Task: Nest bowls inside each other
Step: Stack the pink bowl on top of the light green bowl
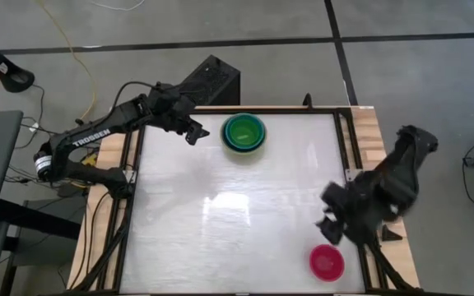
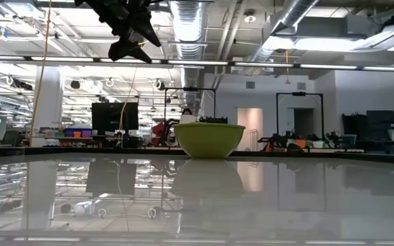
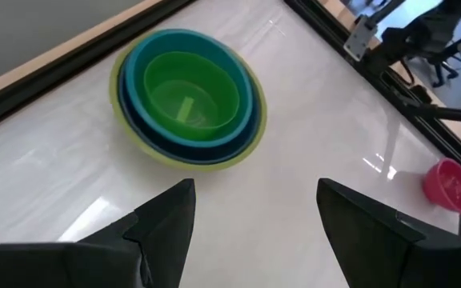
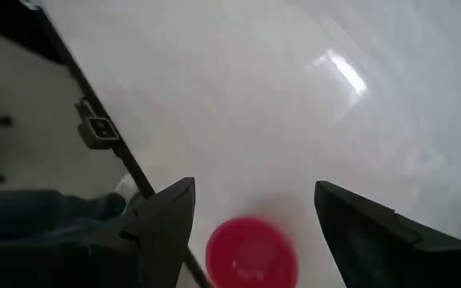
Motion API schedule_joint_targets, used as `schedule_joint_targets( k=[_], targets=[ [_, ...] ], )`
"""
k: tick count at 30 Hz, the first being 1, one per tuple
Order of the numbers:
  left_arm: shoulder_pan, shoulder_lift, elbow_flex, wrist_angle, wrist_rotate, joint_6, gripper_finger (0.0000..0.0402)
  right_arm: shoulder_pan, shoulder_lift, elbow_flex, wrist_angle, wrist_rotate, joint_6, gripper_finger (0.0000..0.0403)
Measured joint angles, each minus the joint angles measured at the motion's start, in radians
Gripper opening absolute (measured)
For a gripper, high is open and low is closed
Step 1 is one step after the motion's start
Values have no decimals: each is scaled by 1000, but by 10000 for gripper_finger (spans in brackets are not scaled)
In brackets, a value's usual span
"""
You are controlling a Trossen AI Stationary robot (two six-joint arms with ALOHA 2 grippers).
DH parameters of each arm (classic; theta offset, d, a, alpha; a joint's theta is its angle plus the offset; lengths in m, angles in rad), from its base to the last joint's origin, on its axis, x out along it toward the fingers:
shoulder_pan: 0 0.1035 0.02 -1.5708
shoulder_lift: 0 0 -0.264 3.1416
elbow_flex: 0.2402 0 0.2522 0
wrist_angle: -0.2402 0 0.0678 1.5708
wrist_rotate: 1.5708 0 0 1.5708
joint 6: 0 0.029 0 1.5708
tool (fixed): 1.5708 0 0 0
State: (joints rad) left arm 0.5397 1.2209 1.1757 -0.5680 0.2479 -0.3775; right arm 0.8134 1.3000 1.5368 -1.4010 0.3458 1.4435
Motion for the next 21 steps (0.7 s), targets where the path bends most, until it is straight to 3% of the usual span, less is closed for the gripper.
schedule_joint_targets(
  k=[4, 8, 21],
  targets=[
    [-16, 0, 0, 15, 0, 0, 250, 198, 30, -142, 38, 69, 311, 291],
    [-24, 0, 0, 33, 0, 0, 250, 316, 60, -275, 85, 70, 490, 291],
    [-46, 0, 0, 44, 26, -53, 250, 445, 59, -596, 490, -116, 595, 291]
  ],
)
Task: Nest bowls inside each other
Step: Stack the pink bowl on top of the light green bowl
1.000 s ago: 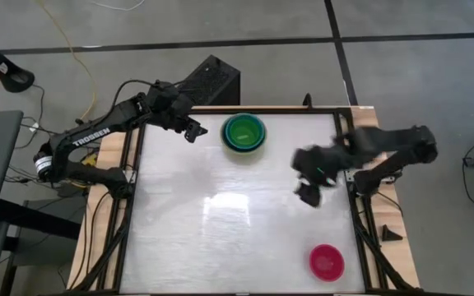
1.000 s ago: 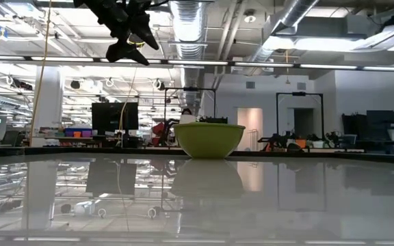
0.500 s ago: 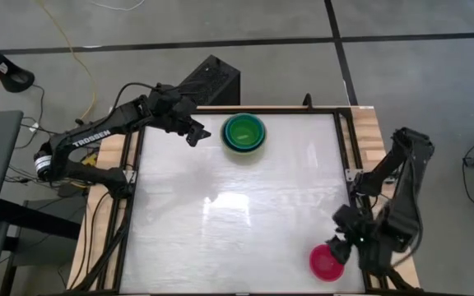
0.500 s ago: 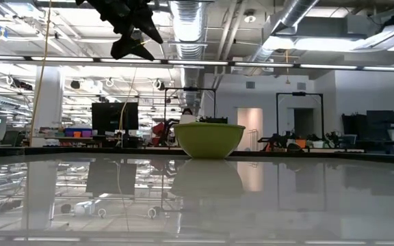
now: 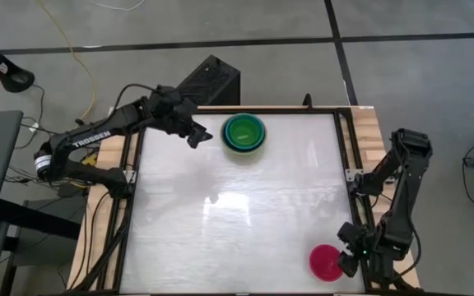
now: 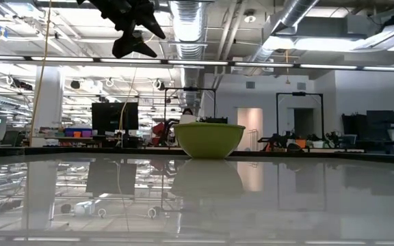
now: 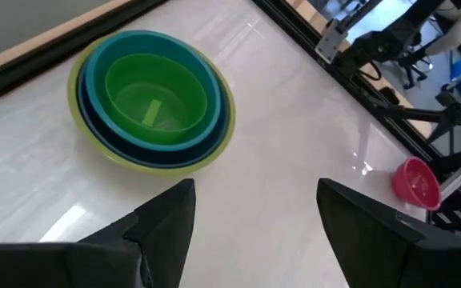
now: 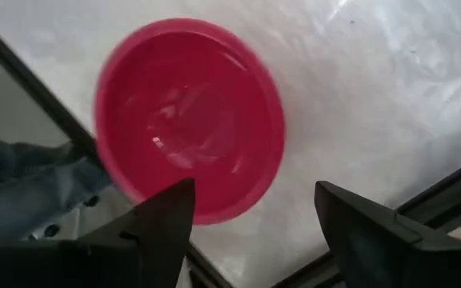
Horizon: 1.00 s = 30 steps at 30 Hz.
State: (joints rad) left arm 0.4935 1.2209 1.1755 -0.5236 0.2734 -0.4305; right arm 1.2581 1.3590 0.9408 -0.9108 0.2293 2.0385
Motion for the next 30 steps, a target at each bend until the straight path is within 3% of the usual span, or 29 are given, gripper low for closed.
schedule_joint_targets(
  k=[7, 15, 19, 23, 30],
  targets=[
    [-31, 0, 0, 0, -55, -9, 250, 21, 0, -112, 162, 0, 48, 290],
    [-32, 0, 0, 5, -77, -30, 250, -24, 1, -204, 273, 6, -3, 276],
    [-32, 0, 0, 18, -77, -42, 250, -81, 1, -233, 375, -1, -113, 196],
    [-32, 0, 0, 22, -77, -50, 250, -149, 2, -264, 490, -13, -247, 50],
    [-32, 0, 0, 21, -78, -53, 250, -306, -23, -264, 505, 74, -436, 42]
  ],
)
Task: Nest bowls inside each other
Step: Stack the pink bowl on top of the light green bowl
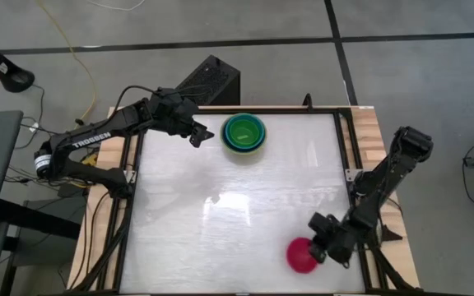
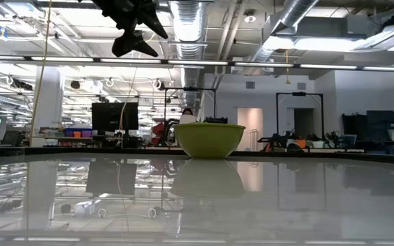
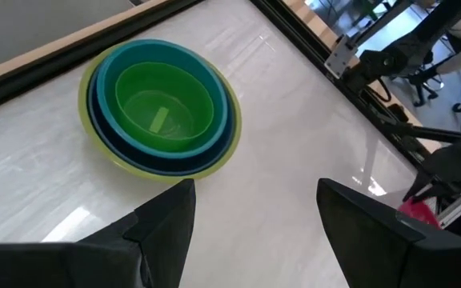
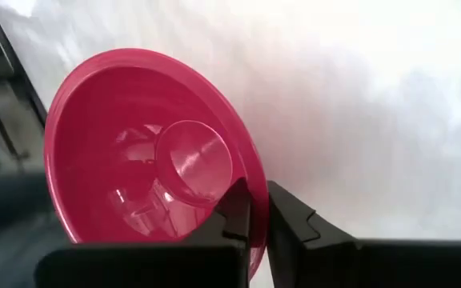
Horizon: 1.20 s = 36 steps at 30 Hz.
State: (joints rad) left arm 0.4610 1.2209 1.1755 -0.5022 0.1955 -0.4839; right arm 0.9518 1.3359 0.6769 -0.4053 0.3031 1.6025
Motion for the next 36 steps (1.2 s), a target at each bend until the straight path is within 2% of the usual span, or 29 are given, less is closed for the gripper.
schedule_joint_targets(
  k=[5, 9, 13, 16, 19, 22, 26, 31, 36],
  targets=[
    [-3, 0, 0, 0, -1, -3, 250, -140, -72, 0, 10, 152, -163, 42],
    [-9, 0, 0, 0, -2, -3, 250, -297, -156, 0, 64, 255, -371, 42],
    [-9, 0, 0, 0, -3, -1, 250, -506, -240, 0, 182, 258, -635, 42],
    [-9, 0, 0, -1, -17, 1, 250, -702, -281, 0, 306, 146, -822, 42],
    [-8, 0, 0, -2, -19, 4, 250, -912, -291, 1, 445, -27, -943, 42],
    [-8, 0, 0, -3, -25, 8, 249, -1121, -273, 1, 550, -220, -982, 42],
    [-8, 0, 0, -4, -28, 8, 249, -1348, -208, 1, 606, -439, -967, 42],
    [-8, 0, 0, -4, -53, 4, 249, -1502, -55, 61, 620, -644, -962, 42],
    [-8, 0, 0, -4, -71, -9, 250, -1552, 138, 217, 561, -738, -1006, 42]
  ],
)
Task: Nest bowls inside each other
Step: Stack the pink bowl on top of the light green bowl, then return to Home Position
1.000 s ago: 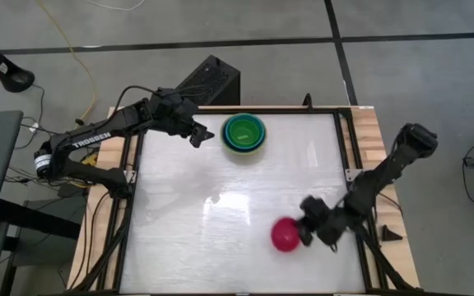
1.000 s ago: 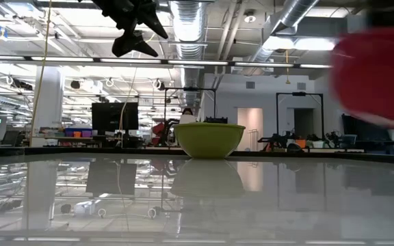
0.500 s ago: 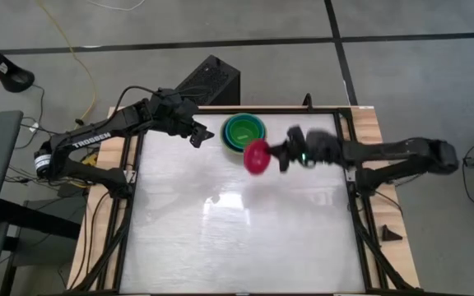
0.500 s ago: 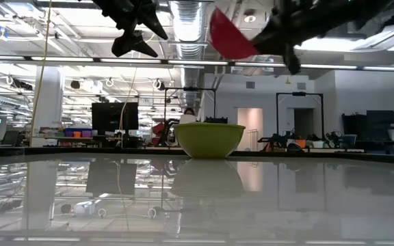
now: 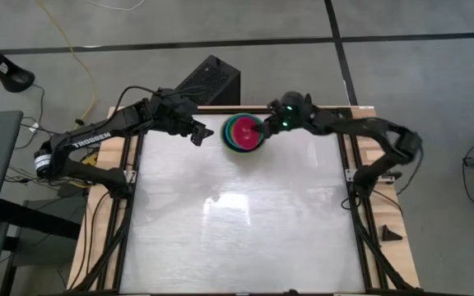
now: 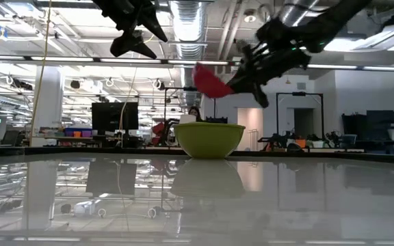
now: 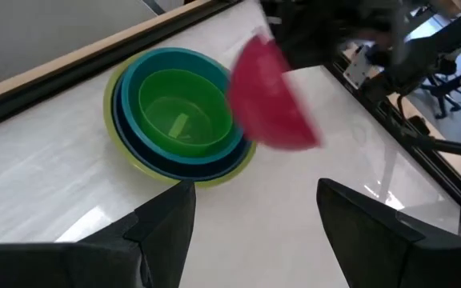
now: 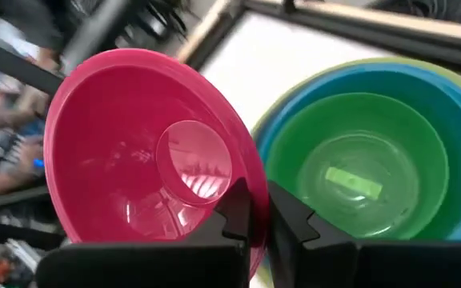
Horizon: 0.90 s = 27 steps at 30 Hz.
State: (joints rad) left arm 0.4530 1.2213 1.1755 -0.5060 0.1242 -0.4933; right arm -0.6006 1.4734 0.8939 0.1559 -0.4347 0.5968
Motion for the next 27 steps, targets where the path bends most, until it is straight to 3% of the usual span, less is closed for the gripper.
schedule_joint_targets(
  k=[7, 13, 18, 21, 27],
  targets=[
    [0, 0, 0, 0, -1, -33, 249, -40, 240, 307, -342, -7, -164, 42],
    [0, 0, 0, 0, -1, -43, 249, -47, 376, 525, -688, 101, -335, 42],
    [0, 0, 0, 0, -4, -44, 250, -28, 424, 619, -802, 194, -390, 47],
    [0, 0, 0, 0, -6, -44, 249, -13, 430, 642, -819, 214, -397, 98],
    [0, 0, 0, 0, -5, -43, 249, -1, 419, 654, -846, 269, -382, 257]
  ],
)
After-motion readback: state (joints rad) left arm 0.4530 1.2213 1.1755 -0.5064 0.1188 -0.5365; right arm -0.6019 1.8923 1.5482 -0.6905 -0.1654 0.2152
